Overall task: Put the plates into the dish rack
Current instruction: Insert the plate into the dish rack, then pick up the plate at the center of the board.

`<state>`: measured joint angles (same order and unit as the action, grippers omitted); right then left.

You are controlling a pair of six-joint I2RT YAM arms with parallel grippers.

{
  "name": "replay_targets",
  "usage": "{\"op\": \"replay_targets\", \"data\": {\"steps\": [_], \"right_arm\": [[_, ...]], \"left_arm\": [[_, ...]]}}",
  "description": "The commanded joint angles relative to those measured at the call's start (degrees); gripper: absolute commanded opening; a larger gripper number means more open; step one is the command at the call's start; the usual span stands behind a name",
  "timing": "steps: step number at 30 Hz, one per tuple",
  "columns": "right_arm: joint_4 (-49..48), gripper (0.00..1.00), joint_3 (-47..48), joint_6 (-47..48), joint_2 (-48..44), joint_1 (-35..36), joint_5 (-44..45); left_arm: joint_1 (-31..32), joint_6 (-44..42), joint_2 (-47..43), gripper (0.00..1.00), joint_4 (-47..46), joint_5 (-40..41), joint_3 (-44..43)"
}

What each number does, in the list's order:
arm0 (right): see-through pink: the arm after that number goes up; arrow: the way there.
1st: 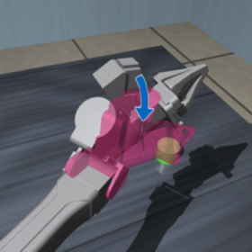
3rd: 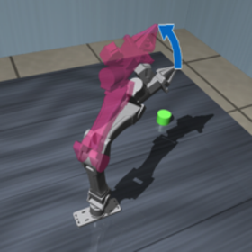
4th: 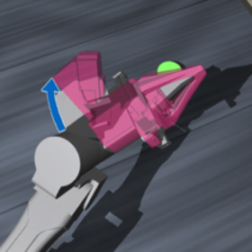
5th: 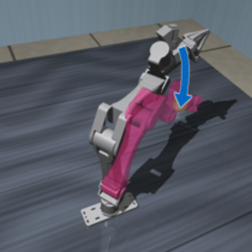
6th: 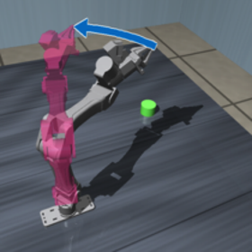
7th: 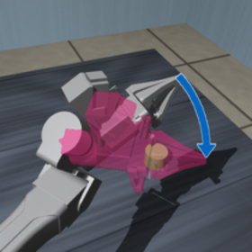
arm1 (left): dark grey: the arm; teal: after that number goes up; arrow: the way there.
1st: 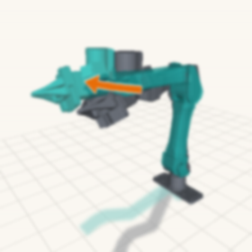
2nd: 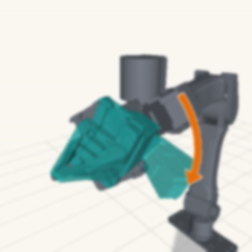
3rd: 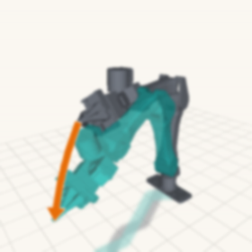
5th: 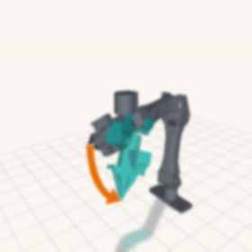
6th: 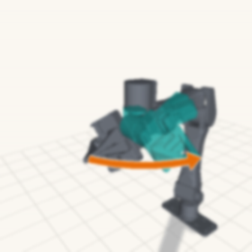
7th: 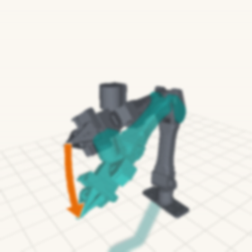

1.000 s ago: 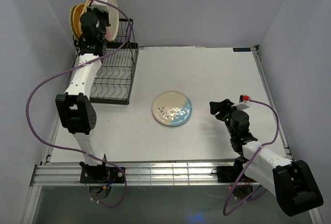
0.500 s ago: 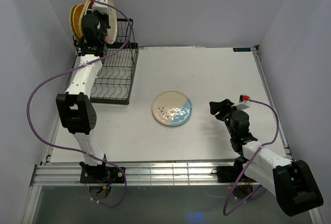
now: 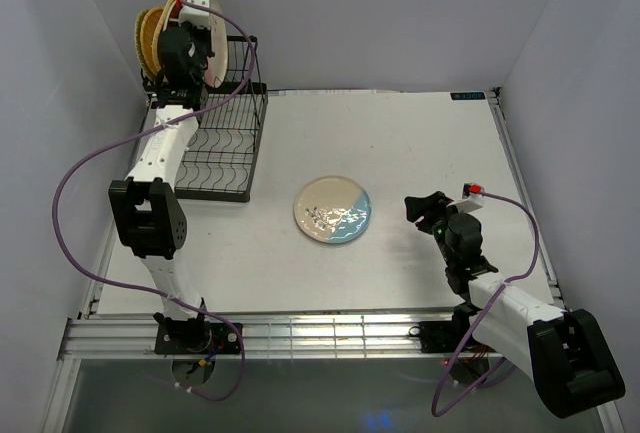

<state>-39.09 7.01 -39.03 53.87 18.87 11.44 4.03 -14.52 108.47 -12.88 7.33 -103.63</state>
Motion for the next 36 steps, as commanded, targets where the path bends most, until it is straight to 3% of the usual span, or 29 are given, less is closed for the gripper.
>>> {"op": "replay_targets", "data": {"steps": [1, 8, 19, 23, 27, 36], "right_arm": [[-2.66, 0.59, 2.49, 0.18, 0.27, 0.02, 0.07], [-2.57, 0.59, 2.57, 0.27, 0.36, -0.06, 0.07], [-2.57, 0.58, 2.66, 0.44, 0.54, 0.02, -0.28], [-2.39, 0.58, 3.36, 1.05, 1.5, 0.02, -1.42], [2.51, 0.58, 7.49, 2.81, 5.62, -0.06, -3.44], [11.74, 0.62, 16.28, 3.17, 17.66, 0.02, -10.83]], "left_arm": [[-0.43, 0.11, -2.38, 0.22, -5.66, -0.56, -1.92], [-0.43, 1.95, -2.91, 0.48, -4.7, -2.32, -2.01], [-0.43, 5.73, -3.61, 0.73, 2.86, -4.95, -8.07], [-0.34, 7.93, -6.86, 0.77, 6.46, -6.45, -7.73], [-0.34, 11.7, -13.09, 0.8, 7.87, -7.68, -1.25], [0.54, 22.34, -30.57, 0.84, 6.12, -24.02, 22.93]]}}
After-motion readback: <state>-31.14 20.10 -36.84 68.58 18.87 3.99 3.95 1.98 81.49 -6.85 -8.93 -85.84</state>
